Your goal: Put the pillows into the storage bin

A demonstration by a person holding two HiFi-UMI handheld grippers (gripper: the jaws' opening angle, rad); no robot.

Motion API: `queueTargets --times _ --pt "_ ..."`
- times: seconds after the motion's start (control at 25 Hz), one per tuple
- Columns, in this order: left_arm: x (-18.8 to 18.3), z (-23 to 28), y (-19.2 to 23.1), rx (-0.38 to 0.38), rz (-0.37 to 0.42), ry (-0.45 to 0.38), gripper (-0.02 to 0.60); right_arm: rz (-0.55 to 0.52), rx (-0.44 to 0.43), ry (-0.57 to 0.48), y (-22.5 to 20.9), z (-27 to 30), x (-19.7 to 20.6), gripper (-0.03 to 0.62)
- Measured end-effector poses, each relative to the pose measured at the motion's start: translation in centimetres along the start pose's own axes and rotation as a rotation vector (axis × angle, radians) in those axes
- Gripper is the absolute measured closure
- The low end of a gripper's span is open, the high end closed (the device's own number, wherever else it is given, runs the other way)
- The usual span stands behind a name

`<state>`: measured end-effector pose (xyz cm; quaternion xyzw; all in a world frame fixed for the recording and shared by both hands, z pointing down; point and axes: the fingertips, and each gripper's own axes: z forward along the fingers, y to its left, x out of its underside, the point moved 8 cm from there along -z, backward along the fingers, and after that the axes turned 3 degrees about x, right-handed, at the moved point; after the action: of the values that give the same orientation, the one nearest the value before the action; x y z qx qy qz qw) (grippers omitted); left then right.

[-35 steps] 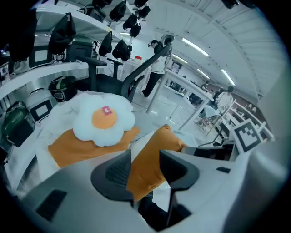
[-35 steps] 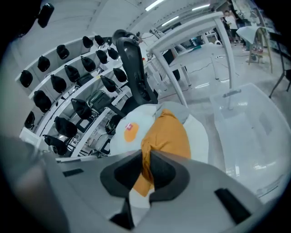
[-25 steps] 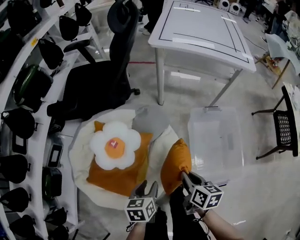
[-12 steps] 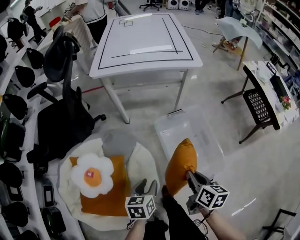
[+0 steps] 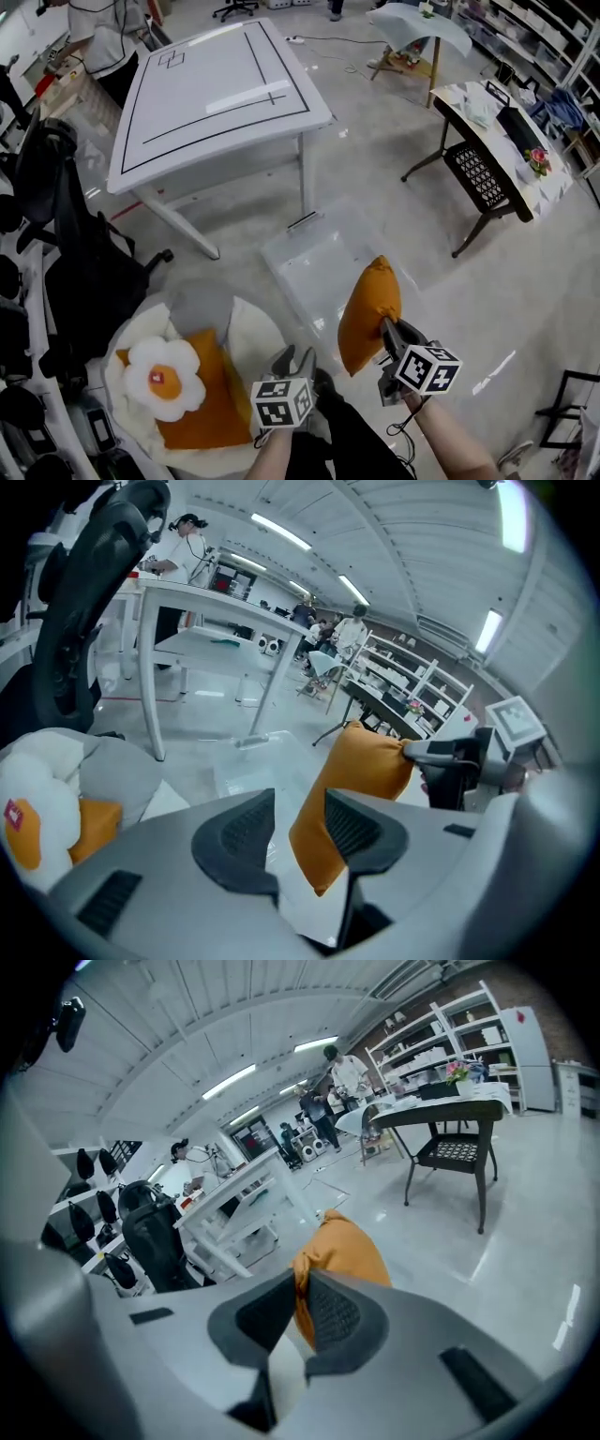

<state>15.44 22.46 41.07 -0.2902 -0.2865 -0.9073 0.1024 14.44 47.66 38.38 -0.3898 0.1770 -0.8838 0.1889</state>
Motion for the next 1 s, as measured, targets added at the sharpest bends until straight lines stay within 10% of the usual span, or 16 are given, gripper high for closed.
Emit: queueTargets --times 0.68,1.0 --pt "-0.5 4.0 -0.4 -0.039 -0.036 0.039 0.414 -0.050 0.366 0.155 -9.9 6.5 -0.2 0.536" --pt "0.5 0.8 3.4 -0.168 -0.145 -0.023 0.414 -0.216 0.210 0.260 -5.0 8.8 1.9 0.533"
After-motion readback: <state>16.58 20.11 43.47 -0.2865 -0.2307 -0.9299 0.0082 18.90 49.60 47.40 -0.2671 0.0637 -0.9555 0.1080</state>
